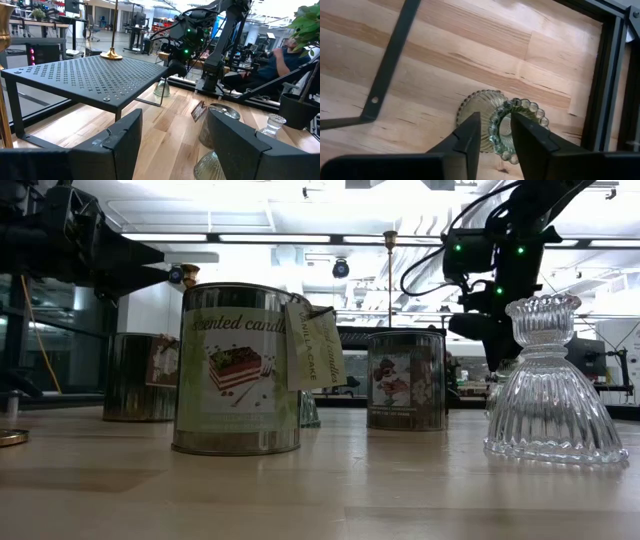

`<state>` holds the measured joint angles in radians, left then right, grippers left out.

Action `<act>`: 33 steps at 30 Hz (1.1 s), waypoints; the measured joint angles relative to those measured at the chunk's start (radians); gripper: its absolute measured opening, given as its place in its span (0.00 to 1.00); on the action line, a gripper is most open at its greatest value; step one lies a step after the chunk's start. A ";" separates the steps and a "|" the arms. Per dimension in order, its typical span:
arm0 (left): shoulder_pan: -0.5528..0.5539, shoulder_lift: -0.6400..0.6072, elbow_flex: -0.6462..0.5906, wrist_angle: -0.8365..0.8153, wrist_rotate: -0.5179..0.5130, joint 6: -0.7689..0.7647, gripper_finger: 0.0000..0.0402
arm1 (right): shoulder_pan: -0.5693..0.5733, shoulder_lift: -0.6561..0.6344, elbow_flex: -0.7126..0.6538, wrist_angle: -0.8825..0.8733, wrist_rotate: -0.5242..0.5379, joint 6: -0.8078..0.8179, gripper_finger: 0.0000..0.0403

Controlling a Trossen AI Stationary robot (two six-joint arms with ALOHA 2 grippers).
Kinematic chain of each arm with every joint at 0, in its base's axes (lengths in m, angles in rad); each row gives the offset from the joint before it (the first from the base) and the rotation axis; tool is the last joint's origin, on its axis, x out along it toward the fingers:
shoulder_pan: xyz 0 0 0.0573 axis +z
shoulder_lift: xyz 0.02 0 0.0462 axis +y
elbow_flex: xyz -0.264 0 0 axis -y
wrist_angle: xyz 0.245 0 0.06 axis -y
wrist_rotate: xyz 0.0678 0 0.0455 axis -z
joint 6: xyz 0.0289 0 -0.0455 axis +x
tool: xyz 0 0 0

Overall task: Pick & Place candle stick holders
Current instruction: Put the top green candle holder on the shelf

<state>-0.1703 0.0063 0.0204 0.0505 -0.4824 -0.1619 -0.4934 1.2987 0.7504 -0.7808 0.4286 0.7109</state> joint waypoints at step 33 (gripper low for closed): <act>0.000 0.000 0.000 0.000 0.000 0.000 0.54 | 0.042 -0.158 -0.005 -0.139 -0.082 0.000 0.05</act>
<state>-0.1700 0.0063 0.0202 0.0506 -0.4824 -0.1621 -0.4512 1.1410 0.7452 -0.9194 0.3469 0.7105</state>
